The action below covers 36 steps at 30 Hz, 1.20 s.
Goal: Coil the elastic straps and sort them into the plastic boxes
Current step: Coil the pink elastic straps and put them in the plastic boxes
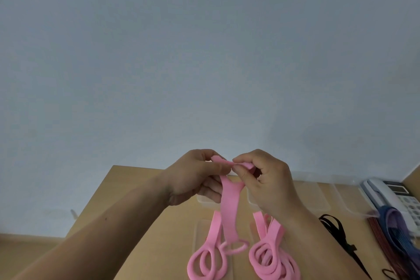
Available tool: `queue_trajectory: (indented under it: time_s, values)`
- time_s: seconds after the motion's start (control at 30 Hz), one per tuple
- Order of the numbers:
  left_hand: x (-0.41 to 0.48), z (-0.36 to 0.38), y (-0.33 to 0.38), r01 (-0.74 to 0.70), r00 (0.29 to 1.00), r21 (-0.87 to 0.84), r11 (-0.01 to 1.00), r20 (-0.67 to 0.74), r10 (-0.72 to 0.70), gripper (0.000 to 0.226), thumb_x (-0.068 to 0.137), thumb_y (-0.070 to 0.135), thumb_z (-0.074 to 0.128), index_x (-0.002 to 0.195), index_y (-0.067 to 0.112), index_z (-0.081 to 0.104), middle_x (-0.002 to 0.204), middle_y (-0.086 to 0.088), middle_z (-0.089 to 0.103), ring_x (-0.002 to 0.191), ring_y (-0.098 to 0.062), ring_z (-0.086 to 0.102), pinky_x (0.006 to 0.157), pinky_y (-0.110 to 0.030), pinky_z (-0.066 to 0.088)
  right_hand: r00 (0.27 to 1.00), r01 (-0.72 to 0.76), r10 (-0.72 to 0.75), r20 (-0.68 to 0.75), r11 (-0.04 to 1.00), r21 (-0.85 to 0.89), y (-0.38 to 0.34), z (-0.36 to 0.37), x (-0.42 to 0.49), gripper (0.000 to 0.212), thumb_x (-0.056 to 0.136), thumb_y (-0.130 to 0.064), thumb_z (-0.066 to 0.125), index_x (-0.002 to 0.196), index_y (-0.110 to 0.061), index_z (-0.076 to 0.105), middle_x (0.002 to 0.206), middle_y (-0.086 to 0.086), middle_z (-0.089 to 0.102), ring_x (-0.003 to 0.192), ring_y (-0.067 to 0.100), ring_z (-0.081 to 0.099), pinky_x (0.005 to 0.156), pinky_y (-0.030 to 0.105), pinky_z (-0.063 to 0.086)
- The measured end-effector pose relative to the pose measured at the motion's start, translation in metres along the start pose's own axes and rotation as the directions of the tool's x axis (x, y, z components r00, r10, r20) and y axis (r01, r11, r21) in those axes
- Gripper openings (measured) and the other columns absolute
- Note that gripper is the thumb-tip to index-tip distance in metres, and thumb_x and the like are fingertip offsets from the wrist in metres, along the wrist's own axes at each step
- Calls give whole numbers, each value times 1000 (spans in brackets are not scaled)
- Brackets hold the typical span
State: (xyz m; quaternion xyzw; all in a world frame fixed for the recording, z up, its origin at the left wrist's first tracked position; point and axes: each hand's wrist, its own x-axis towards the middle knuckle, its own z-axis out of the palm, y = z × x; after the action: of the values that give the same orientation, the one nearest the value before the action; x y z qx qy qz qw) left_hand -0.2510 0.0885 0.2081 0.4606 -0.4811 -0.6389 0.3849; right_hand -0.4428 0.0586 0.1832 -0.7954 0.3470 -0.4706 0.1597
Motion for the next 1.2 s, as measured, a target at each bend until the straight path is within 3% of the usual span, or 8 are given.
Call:
queue_trajectory:
  time_s: [0.17, 0.3, 0.4, 0.5, 0.67, 0.83, 1.03, 1.2]
  values:
    - [-1, 5, 0, 2, 1000, -68, 998, -9, -3, 27, 95, 27, 62, 99, 0, 63, 89, -26, 70, 74, -34, 70, 70, -40, 59, 992, 124, -124, 9, 989, -83, 0, -2, -1, 8, 89, -24, 67, 91, -19, 73, 83, -14, 64, 72, 3, 61, 61, 17, 48]
    - [0, 6, -2, -55, 993, -61, 997, -109, 48, 11, 93, 12, 65, 93, 1, 63, 81, -21, 70, 67, -30, 69, 62, -35, 58, 988, 156, -155, 21, 982, -111, 3, -2, -3, 8, 86, -12, 73, 91, -18, 74, 84, -14, 66, 74, 3, 62, 63, 16, 49]
    - [0, 4, -2, -150, 977, -22, 988, -155, 145, 8, 89, 6, 71, 90, 3, 64, 75, -19, 70, 63, -28, 68, 58, -30, 56, 999, -32, 31, 10, 994, 100, 3, 0, -4, 4, 85, -27, 72, 88, -29, 72, 79, -15, 65, 73, 8, 64, 63, 17, 50]
    - [2, 1, -3, -243, 949, 87, 966, -185, 255, 14, 88, 6, 73, 93, 2, 61, 84, -23, 73, 73, -37, 72, 66, -39, 61, 949, -314, 282, 140, 881, 354, 2, 3, 0, 26, 81, -53, 67, 98, -35, 68, 83, -7, 69, 73, 12, 65, 65, 25, 53]
    - [5, -1, -8, -321, 900, 258, 911, -217, 378, 19, 88, 7, 71, 103, 15, 62, 92, -11, 75, 79, -33, 74, 74, -44, 62, 908, -414, 349, 230, 828, 378, -2, 6, 6, 5, 89, -35, 69, 89, -29, 70, 70, 2, 70, 56, 15, 63, 56, 24, 51]
    - [9, -3, -10, -238, 939, 279, 930, -178, 294, 22, 86, 15, 73, 106, 11, 65, 95, -9, 75, 83, -31, 74, 80, -47, 61, 925, -372, 318, 210, 873, 315, -2, 2, 5, 12, 92, -15, 68, 90, -27, 70, 77, -6, 72, 64, 9, 68, 60, 20, 52]
    - [6, -3, -9, -101, 989, 221, 970, -79, 121, 15, 93, 12, 65, 103, 2, 59, 83, -15, 75, 71, -25, 70, 71, -36, 59, 947, -306, 278, 161, 931, 196, -3, 7, -2, 26, 89, -10, 71, 88, -36, 71, 85, -12, 72, 81, 12, 68, 74, 38, 58]
    - [1, -1, -4, -54, 998, 33, 998, -15, 55, 30, 85, 27, 69, 100, 4, 57, 90, -20, 73, 75, -30, 69, 68, -35, 58, 961, -268, 249, 119, 944, 192, -3, 6, -5, 26, 87, -5, 72, 90, -31, 72, 82, -10, 72, 81, 11, 68, 73, 30, 57]
